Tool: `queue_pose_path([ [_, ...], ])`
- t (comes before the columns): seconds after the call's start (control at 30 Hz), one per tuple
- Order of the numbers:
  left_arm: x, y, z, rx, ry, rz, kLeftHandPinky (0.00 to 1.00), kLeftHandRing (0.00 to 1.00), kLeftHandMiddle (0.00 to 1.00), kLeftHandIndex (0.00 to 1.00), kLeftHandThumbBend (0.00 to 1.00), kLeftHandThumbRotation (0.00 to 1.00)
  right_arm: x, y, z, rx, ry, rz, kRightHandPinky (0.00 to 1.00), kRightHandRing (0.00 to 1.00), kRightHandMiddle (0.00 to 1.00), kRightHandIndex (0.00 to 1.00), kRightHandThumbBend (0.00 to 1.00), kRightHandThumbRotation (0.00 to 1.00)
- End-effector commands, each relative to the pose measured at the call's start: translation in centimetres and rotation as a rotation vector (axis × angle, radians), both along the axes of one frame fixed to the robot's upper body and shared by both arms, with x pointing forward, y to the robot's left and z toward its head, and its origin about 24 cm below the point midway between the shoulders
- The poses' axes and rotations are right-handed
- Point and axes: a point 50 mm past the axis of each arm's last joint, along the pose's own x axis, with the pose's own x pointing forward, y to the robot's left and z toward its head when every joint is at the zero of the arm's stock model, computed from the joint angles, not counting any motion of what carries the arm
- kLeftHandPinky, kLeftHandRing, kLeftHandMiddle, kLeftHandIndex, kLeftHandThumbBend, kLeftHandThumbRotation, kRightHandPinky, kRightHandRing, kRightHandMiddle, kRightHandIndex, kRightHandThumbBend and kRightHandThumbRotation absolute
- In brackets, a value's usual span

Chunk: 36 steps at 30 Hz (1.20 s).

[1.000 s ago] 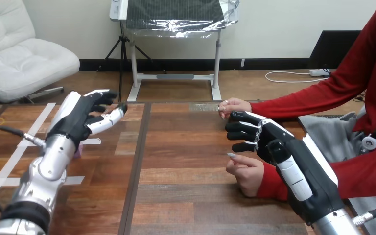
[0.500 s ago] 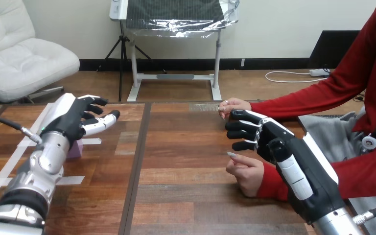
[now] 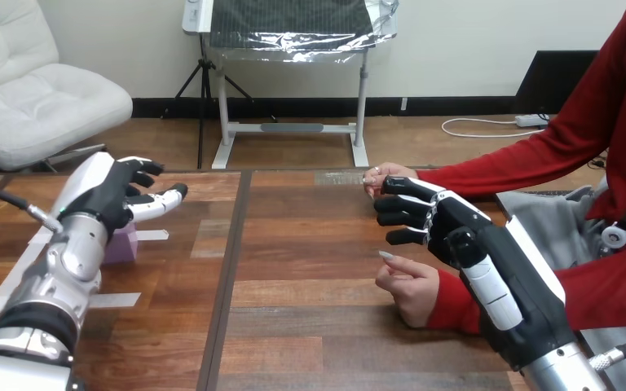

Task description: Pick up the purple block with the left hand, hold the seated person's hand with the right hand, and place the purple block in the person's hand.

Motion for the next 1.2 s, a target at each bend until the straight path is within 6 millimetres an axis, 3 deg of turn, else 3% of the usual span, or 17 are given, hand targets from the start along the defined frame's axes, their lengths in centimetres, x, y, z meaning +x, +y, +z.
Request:
queue_pose_path([
  [0.0,1.66,0.58,3.64,0.060,-0.096,0.018,0.74,0.81,0.81,0.81,0.51,0.47,0.50,-0.09,1.92,-0.023,-0.088,0.011,0.72,0.78,0.79,0.81,0.88,0.96],
  [0.8,1.18,1.41,3.12,0.196,-0.094,0.057,0.77,0.83,0.83,0.80,0.53,0.40,0.50,-0.14,1.91,-0.026,-0.088,0.015,0.71,0.78,0.78,0.81,0.88,0.97],
  [1.17,1.00,1.50,2.81,0.271,-0.083,0.045,0.83,0.85,0.86,0.83,0.56,0.40,0.48,-0.15,1.88,-0.027,-0.087,0.022,0.72,0.78,0.78,0.81,0.88,0.97],
])
